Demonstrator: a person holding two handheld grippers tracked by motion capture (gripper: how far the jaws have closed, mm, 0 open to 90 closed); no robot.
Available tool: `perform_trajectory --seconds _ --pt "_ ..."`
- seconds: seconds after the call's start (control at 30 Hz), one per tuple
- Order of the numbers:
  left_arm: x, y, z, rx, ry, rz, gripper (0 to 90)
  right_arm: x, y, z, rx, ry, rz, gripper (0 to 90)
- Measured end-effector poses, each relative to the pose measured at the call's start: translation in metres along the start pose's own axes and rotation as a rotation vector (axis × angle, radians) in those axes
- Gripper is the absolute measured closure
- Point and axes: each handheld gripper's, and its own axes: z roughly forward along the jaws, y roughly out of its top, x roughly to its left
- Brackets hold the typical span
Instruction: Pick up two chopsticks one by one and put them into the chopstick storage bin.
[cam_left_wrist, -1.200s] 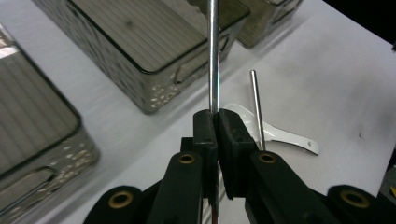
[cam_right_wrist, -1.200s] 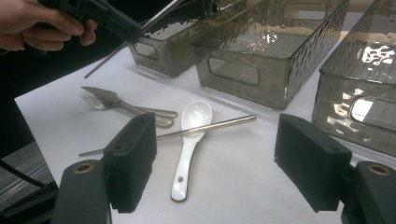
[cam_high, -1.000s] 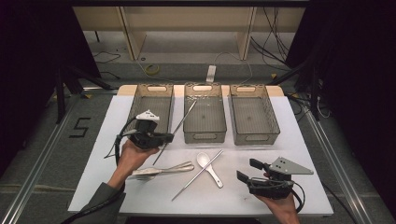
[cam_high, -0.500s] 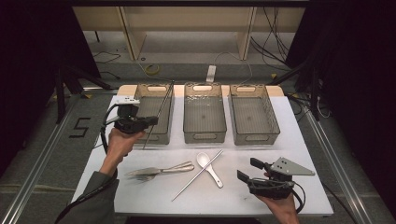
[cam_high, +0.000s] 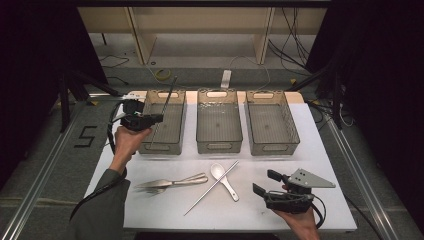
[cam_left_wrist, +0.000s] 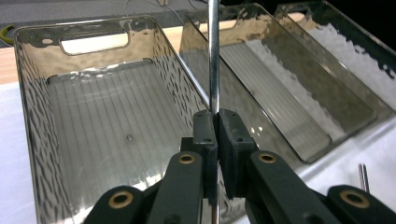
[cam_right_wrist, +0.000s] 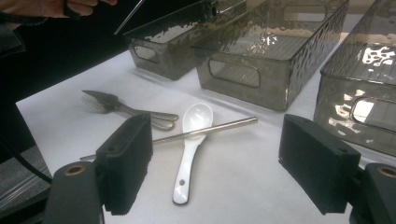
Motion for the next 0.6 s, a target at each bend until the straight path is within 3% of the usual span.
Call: perform_trajectory --seconds 0.13,0.37,0.6 --pt "0.006 0.004 0.008 -0.011 0.009 -0.018 85.4 0.001 0.000 0.001 0.005 0.003 -0.006 26.8" --pt "0.018 0.016 0.008 -0.021 0.031 -0.023 85.4 0.000 0.000 0.000 0.006 0.004 -0.003 26.8" --pt "0.030 0.016 0.014 -0.009 0.063 -0.034 85.4 0.000 -0.001 0.000 0.003 0.005 0.000 26.8"
